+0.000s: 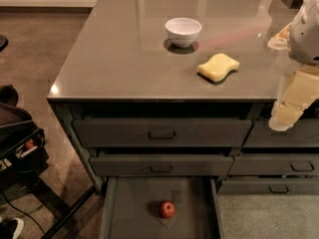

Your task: Pick apple from bottom drawer and place on counter

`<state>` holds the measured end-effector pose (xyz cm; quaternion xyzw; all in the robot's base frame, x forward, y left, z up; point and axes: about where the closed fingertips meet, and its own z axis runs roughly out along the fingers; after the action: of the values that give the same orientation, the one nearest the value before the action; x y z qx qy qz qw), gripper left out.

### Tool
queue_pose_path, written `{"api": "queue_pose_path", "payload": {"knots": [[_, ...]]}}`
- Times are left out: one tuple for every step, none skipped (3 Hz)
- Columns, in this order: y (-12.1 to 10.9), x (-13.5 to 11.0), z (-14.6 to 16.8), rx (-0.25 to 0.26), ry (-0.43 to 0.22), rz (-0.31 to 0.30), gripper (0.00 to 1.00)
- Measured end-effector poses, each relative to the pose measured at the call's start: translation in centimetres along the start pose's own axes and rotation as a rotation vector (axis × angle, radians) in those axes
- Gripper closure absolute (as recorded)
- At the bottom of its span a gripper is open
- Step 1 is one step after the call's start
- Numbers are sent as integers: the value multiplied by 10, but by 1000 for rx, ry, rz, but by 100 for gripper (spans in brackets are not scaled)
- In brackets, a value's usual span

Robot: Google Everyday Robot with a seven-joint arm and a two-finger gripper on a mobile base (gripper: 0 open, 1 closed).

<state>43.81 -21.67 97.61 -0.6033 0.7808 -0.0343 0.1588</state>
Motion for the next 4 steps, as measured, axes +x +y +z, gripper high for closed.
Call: {"api": "queue_pose_path", "payload": {"knots": [[0,0,0,0,0,0,0],[2,1,5,11,-34,8,0],[28,-7,23,8,-135,2,0],[70,-18,89,-72,-301,68,0]]}}
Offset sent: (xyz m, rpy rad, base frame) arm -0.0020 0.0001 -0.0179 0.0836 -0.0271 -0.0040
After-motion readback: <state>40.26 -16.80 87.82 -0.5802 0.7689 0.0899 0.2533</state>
